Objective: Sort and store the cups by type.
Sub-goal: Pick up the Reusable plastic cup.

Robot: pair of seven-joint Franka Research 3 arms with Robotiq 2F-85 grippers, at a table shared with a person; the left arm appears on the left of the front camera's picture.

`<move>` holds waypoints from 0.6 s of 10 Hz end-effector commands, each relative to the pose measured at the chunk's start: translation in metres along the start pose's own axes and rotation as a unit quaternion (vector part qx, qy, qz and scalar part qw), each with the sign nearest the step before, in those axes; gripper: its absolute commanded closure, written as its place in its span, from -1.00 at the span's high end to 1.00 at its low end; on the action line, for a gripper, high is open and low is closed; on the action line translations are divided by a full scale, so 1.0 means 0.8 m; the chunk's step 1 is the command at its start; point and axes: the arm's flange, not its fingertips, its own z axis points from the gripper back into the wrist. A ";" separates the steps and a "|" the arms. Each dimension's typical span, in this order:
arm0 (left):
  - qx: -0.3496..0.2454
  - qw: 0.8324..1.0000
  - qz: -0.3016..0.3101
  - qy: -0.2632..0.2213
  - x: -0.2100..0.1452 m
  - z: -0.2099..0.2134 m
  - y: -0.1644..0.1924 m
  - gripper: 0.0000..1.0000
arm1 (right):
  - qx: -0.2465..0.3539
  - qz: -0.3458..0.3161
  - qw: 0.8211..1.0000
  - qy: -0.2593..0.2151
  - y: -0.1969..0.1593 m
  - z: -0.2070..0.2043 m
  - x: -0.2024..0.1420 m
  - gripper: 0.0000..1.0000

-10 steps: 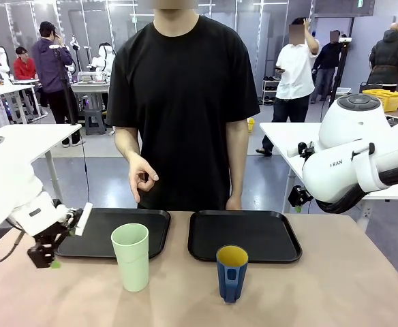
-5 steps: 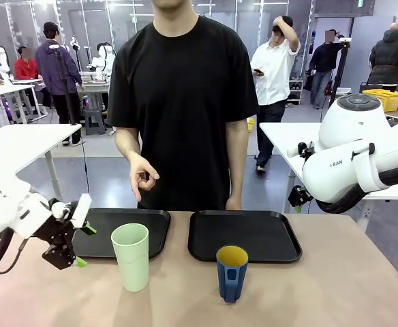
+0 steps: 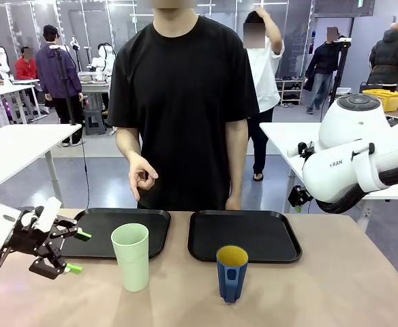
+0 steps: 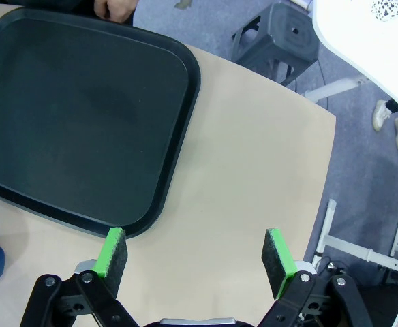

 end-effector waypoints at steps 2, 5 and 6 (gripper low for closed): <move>0.042 0.995 0.015 -0.089 -0.025 -0.027 -0.027 1.00 | 0.000 0.001 1.000 -0.004 0.000 0.000 -0.001 1.00; 0.037 0.989 0.040 -0.137 -0.033 -0.034 -0.028 1.00 | 0.000 0.001 1.000 -0.004 0.000 0.000 -0.001 1.00; 0.030 0.990 0.048 -0.133 -0.036 -0.036 -0.026 1.00 | 0.000 0.001 1.000 -0.004 0.000 0.000 -0.001 1.00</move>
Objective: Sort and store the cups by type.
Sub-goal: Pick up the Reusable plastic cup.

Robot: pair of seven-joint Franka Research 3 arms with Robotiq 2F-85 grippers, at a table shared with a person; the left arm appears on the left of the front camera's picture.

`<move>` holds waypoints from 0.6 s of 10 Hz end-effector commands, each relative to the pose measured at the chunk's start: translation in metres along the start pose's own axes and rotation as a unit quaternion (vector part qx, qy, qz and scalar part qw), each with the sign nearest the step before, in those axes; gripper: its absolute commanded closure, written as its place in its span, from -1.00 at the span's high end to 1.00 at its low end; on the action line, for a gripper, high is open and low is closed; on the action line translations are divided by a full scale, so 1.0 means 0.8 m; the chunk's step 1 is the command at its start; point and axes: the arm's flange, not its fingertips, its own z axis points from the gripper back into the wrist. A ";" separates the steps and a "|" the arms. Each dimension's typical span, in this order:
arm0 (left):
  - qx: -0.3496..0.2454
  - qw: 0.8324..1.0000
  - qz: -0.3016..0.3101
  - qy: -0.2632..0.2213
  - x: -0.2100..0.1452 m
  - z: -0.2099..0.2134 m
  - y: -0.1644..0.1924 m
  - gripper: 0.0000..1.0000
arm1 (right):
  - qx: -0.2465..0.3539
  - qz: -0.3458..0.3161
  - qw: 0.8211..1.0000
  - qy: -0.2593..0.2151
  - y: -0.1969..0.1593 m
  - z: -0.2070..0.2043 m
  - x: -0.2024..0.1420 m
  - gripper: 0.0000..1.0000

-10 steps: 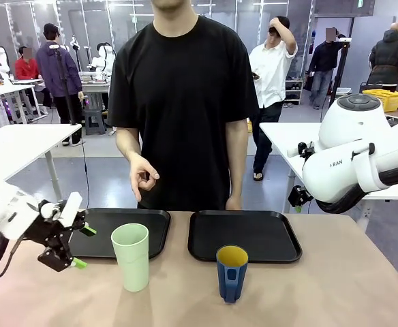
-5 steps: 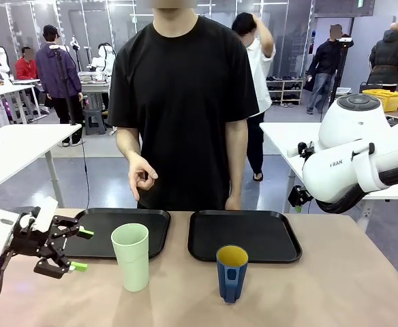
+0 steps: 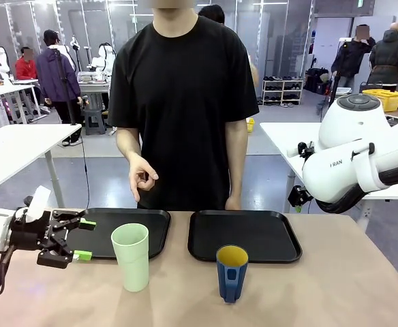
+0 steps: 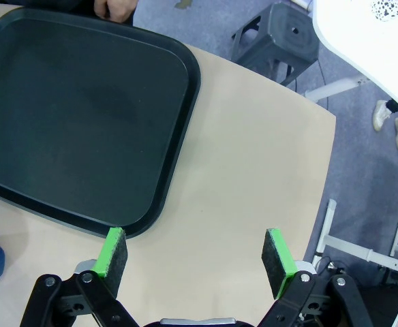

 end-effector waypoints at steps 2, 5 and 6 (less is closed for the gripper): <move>0.012 1.000 -0.017 -0.002 -0.048 -0.029 -0.020 1.00 | 0.000 0.001 1.000 -0.004 0.000 0.000 -0.001 1.00; -0.005 1.000 0.008 0.004 -0.012 -0.006 -0.004 1.00 | 0.000 0.001 1.000 -0.004 0.000 0.000 -0.001 1.00; -0.005 1.000 0.008 0.004 -0.012 -0.006 -0.004 1.00 | 0.000 0.001 1.000 -0.004 0.000 0.000 -0.001 1.00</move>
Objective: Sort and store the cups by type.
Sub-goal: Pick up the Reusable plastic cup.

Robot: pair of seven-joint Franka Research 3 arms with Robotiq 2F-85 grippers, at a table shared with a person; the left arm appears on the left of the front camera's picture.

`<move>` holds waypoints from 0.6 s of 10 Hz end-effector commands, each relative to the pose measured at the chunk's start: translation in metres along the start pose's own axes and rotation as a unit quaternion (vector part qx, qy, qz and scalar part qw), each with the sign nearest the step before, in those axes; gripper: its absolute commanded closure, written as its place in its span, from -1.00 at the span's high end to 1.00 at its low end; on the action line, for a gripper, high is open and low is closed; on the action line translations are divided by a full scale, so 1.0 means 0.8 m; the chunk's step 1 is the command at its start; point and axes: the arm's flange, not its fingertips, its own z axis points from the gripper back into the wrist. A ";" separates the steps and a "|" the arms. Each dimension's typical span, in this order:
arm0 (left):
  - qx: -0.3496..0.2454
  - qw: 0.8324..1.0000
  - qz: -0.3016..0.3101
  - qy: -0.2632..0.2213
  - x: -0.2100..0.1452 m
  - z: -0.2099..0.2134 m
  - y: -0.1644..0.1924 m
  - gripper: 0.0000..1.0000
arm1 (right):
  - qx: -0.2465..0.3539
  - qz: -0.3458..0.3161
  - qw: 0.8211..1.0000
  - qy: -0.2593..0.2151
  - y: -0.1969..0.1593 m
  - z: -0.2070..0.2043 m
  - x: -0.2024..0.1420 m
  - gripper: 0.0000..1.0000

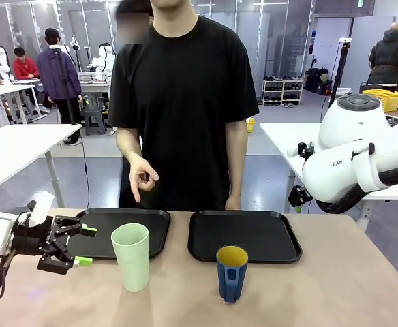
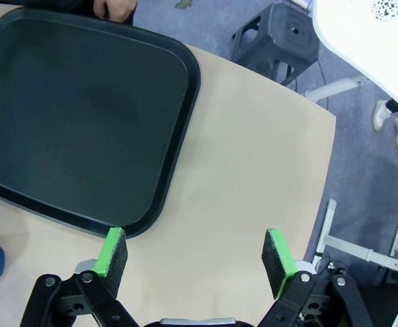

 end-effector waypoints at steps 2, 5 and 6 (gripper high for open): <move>0.001 1.000 0.007 0.026 0.001 -0.007 0.012 1.00 | 0.000 0.001 1.000 -0.004 0.000 0.000 -0.001 1.00; -0.024 0.999 0.029 -0.006 -0.030 -0.018 0.034 1.00 | 0.000 0.001 1.000 -0.004 0.000 0.000 -0.001 1.00; -0.029 0.999 0.039 -0.019 -0.040 -0.019 0.040 1.00 | 0.000 0.001 1.000 -0.004 0.000 0.000 -0.001 1.00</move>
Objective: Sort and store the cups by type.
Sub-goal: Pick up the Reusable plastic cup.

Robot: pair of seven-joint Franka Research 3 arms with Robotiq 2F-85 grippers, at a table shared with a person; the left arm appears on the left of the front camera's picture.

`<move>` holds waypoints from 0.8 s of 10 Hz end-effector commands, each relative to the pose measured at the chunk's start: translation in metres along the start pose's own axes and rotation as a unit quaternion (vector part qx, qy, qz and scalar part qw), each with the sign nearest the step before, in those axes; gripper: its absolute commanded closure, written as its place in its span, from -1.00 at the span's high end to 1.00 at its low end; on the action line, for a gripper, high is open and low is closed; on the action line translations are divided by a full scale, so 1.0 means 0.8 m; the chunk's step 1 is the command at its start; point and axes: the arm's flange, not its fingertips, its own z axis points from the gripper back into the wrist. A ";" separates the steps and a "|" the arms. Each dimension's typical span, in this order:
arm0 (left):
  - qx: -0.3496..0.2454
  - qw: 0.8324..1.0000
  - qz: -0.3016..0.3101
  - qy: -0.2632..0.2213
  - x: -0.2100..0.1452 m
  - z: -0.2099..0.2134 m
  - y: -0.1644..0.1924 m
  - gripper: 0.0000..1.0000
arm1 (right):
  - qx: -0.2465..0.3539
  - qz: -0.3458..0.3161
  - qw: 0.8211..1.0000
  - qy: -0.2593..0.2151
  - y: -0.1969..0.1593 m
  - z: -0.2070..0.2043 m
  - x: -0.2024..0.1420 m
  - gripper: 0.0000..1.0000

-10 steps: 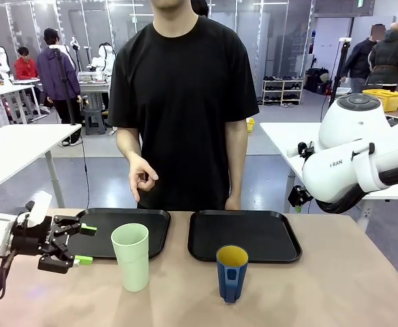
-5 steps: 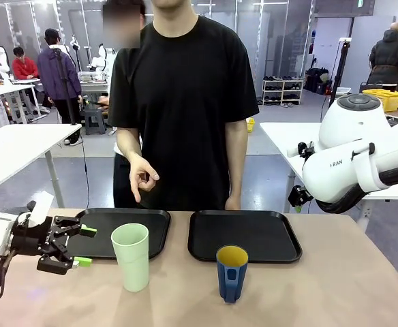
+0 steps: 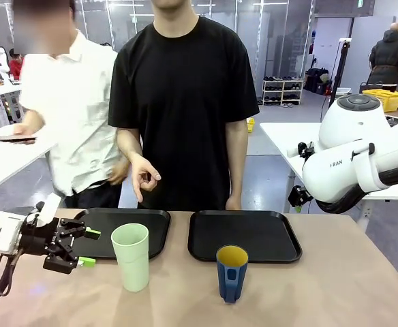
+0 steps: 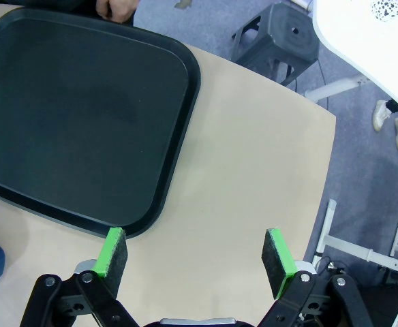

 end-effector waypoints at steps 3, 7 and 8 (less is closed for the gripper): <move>-0.028 0.998 0.025 -0.059 -0.037 -0.006 0.021 1.00 | 0.000 0.001 1.000 -0.004 0.000 -0.001 -0.001 1.00; -0.040 0.995 0.010 -0.086 -0.058 -0.027 0.014 1.00 | 0.000 0.001 1.000 -0.004 0.000 -0.001 -0.001 1.00; -0.041 0.995 0.011 -0.094 -0.061 -0.032 0.013 1.00 | 0.000 0.001 1.000 -0.004 0.000 -0.001 -0.001 1.00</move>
